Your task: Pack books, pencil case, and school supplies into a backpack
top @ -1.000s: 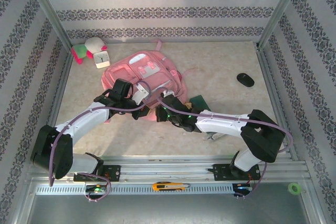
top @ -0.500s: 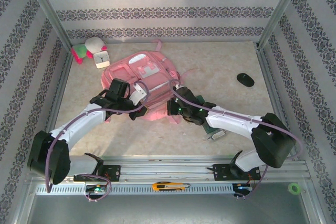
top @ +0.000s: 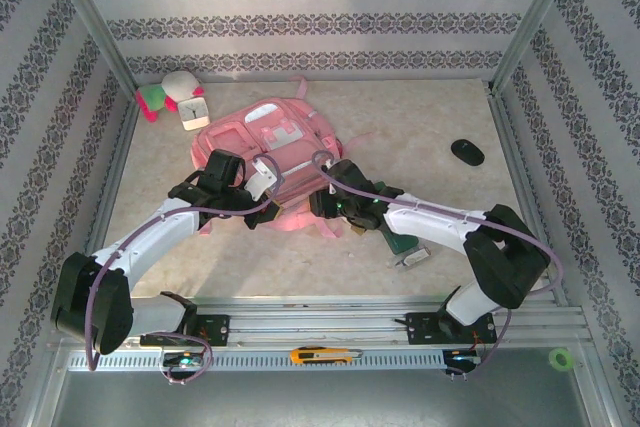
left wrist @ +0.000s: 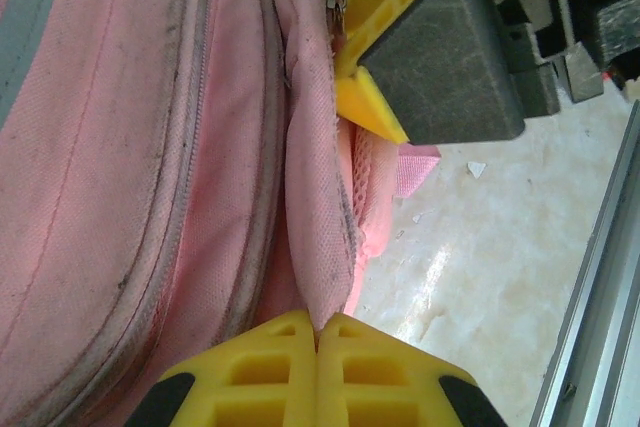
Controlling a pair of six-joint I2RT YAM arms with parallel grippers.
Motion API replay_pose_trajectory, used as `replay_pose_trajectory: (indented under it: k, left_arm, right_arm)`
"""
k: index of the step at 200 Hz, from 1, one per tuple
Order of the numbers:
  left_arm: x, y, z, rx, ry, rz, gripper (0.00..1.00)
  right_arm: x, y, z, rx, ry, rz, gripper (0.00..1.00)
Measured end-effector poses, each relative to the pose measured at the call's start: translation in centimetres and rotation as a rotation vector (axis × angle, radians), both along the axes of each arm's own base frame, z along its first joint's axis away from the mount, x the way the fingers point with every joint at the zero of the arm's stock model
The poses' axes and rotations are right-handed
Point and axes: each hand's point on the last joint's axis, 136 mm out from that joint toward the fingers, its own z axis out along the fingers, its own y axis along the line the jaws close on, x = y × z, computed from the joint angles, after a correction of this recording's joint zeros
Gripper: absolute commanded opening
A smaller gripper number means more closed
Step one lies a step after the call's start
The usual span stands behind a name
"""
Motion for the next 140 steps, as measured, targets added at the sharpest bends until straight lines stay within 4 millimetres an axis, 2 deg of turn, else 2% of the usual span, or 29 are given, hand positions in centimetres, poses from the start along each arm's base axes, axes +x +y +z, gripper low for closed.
replay_pose_trajectory:
  k: [18,35,76,103,117,134,140]
  left_arm:
    - [0.0,0.1,0.1,0.002,-0.006,0.003,0.0]
    - [0.1,0.3,0.3,0.014,-0.022,0.007,0.0]
    - [0.9,1.0,1.1,0.088,-0.098,-0.012,0.0]
    - [1.0,1.9,1.2,0.157,-0.136,-0.019,0.0]
    - [0.6,2.4,1.1,0.189,-0.137,-0.023,0.09]
    - [-0.3,2.9,0.9,0.215,-0.132,-0.046,0.35]
    - [-0.6,3.0,1.0,0.219,-0.134,-0.055,0.41]
  right_arm:
    - [0.5,-0.6,-0.3,-0.044,-0.014,-0.009,0.07]
    - [0.8,-1.2,-0.2,-0.058,-0.021,-0.018,0.0]
    - [1.5,-3.1,1.8,0.012,-0.015,0.026,0.0]
    - [0.8,-2.5,2.3,0.094,0.021,0.134,0.0]
    - [-0.1,-1.8,1.8,0.122,0.052,0.189,0.0]
    - [-1.1,-0.9,1.1,0.138,0.089,0.238,0.0]
    - [-1.5,-0.6,0.7,0.137,0.103,0.251,0.0]
